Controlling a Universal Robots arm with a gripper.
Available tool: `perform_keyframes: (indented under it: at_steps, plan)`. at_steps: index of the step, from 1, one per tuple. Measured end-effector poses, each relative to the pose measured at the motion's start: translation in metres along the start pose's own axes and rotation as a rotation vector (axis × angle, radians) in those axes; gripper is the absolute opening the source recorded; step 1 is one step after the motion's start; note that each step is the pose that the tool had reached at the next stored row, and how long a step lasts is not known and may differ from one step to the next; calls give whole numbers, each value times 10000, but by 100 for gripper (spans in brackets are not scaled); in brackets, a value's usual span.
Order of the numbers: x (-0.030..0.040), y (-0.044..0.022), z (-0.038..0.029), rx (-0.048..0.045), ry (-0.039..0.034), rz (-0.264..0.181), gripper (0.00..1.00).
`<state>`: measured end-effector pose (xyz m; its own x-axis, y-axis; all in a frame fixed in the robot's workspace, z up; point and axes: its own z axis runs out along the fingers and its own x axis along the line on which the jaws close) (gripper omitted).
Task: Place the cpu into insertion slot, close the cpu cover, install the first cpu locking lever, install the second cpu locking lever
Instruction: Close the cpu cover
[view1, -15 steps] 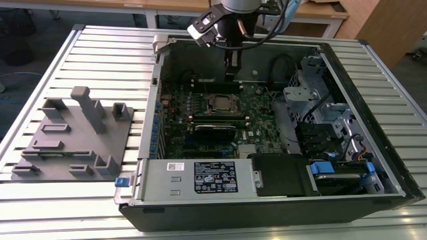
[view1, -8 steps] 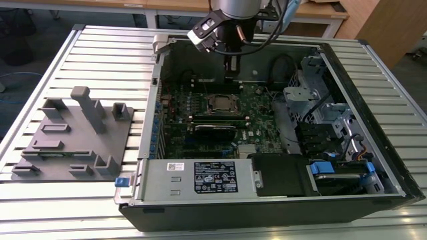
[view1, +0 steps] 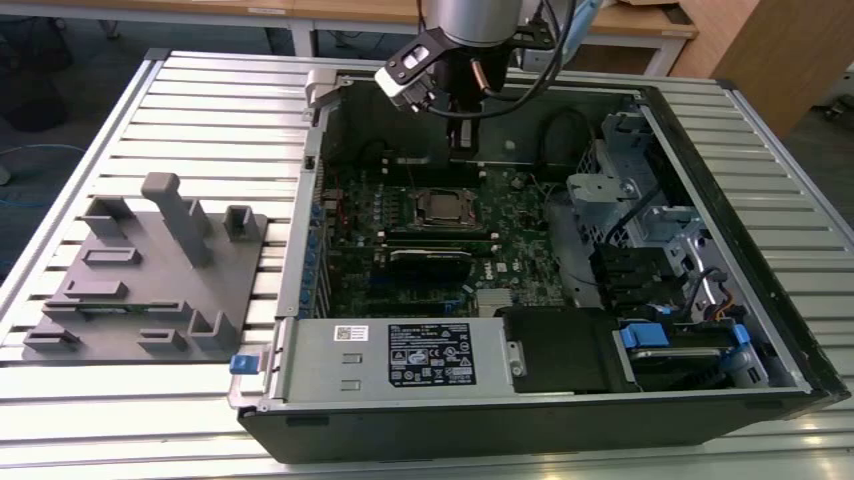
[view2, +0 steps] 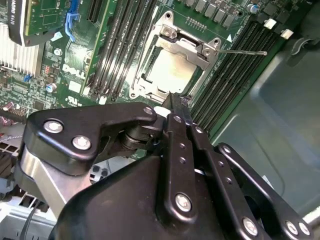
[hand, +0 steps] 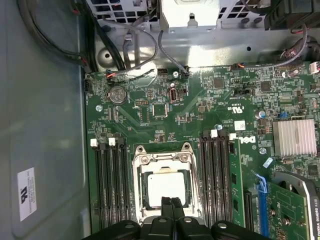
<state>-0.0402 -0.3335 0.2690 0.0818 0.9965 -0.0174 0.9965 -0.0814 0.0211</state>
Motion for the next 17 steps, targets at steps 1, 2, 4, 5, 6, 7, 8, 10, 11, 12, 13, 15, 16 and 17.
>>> perform_keyframes:
  at_steps: [1, 2, 4, 5, 6, 7, 8, 10, 11, 12, 13, 15, 16, 17]
  plan:
    - [0, -2, 19, -1, 1, 0, 10]
    - [0, -3, 36, 0, -1, -1, 10]
    - [1, -6, 71, 1, -2, -1, 10]
    - [1, -7, 90, 0, 0, -1, 10]
    - [1, -8, 106, 0, -1, -1, 10]
    - [2, -9, 121, 0, -1, -1, 10]
    - [2, -11, 135, 0, -2, -2, 10]
    - [2, -15, 169, -1, -2, -1, 10]
    - [2, -19, 187, 0, -2, 0, 10]
    - [2, -21, 204, -1, -3, -1, 10]
    - [2, -21, 217, 0, -7, -2, 10]
    - [2, -22, 228, 0, -12, -2, 10]
    - [2, -22, 228, 0, -14, -2, 10]
    - [2, -22, 228, 0, -15, -2, 10]
